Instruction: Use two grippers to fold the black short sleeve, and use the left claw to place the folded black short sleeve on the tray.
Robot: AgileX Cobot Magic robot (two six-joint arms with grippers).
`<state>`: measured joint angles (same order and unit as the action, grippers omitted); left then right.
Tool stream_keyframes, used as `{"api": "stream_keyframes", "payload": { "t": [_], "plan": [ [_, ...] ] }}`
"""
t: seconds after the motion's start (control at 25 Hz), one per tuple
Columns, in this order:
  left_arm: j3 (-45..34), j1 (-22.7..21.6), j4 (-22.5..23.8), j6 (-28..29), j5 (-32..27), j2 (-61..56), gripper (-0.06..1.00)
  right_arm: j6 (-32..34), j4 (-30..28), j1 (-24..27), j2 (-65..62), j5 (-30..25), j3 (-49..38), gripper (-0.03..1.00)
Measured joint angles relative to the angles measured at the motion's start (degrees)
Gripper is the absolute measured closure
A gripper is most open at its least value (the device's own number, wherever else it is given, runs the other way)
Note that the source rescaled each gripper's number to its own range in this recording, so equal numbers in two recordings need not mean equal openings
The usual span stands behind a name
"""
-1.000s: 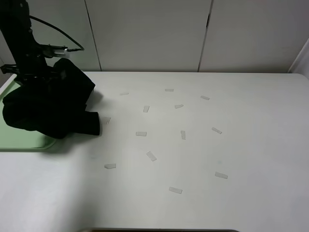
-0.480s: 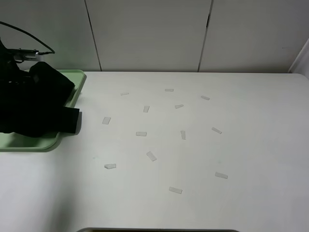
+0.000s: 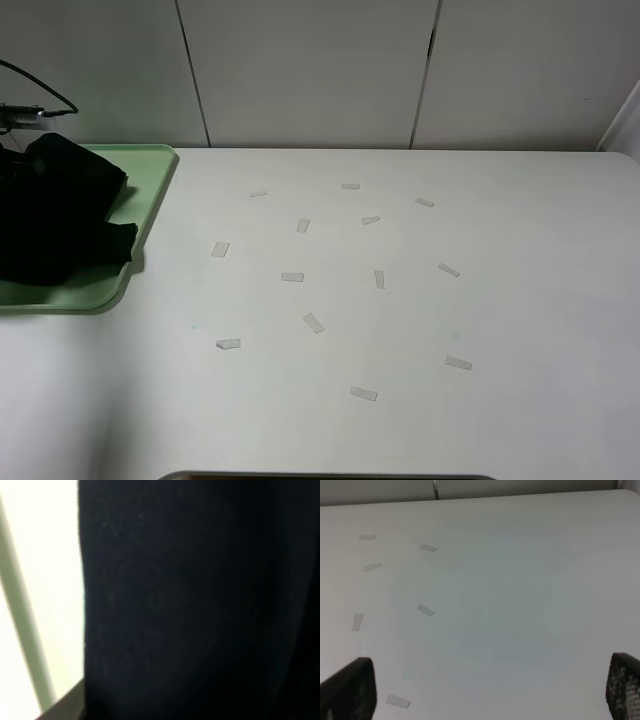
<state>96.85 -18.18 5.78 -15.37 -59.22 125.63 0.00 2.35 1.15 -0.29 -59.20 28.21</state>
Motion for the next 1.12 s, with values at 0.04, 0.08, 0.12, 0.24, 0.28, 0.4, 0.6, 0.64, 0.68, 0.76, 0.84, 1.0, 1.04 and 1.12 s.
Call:
{"api": "stream_keyframes", "payload": {
  "t": [0.04, 0.08, 0.12, 0.24, 0.28, 0.4, 0.6, 0.64, 0.68, 0.76, 0.84, 1.0, 1.04, 1.12],
  "plan": [
    [0.00, -0.18, 0.00, -0.37, 0.07, 0.00, 0.45, 0.00, 0.00, 0.00, 0.00, 0.00, 0.00, -0.03],
    [0.00, -0.29, 0.00, -0.56, 0.14, 0.00, 0.44, 0.00, 0.00, 0.00, 0.00, 0.00, 0.00, -0.03],
    [0.00, -0.37, 0.00, -0.81, 0.21, 0.00, 0.44, 0.00, 0.00, 0.00, 0.00, 0.00, 0.00, -0.03],
    [0.00, -0.37, 0.00, -0.91, 0.21, 0.00, 0.41, 0.00, 0.00, 0.00, 0.00, 0.00, 0.00, -0.03],
    [0.00, -0.37, 0.05, -0.98, 0.21, 0.00, 0.36, 0.00, 0.00, 0.00, 0.00, 0.00, 0.00, -0.03],
    [0.00, -0.37, 0.29, -0.98, 0.57, 0.00, 0.10, 0.00, 0.00, 0.00, 0.00, 0.00, 0.00, -0.03],
    [1.44, -0.37, 0.29, -0.84, -1.83, 0.00, -0.04, 0.00, 0.00, 0.00, 0.00, 0.00, 0.00, -0.03],
    [2.51, -0.37, 0.29, -0.55, -3.48, -0.28, -0.04, 0.00, 0.00, 0.00, 0.00, 0.00, 0.00, -0.03],
    [3.74, -0.37, 0.29, -0.05, -5.51, -0.80, -0.05, 0.00, 0.00, 0.00, 0.00, 0.00, 0.00, -0.03],
    [6.23, -0.30, 0.10, 1.18, -7.22, -2.22, -0.05, 0.00, 0.00, 0.00, 0.00, 0.00, 0.00, -0.03],
    [8.40, 0.05, -0.28, 2.22, -7.22, -4.00, -0.05, 0.00, 0.00, 0.00, 0.00, 0.00, 0.00, -0.03],
    [8.85, 2.51, -1.41, 3.43, -7.22, -6.93, -0.05, 0.00, 0.00, 0.00, 0.00, 0.00, 0.00, -0.03],
    [8.87, 3.23, -1.74, 3.69, -7.22, -7.25, -0.05, 0.00, 0.00, 0.00, 0.00, 0.00, 0.00, -0.03],
    [8.81, 4.75, -2.47, 3.97, -7.22, -7.81, -0.05, 0.00, 0.00, 0.00, 0.00, 0.00, 0.00, -0.03]
  ]
}}
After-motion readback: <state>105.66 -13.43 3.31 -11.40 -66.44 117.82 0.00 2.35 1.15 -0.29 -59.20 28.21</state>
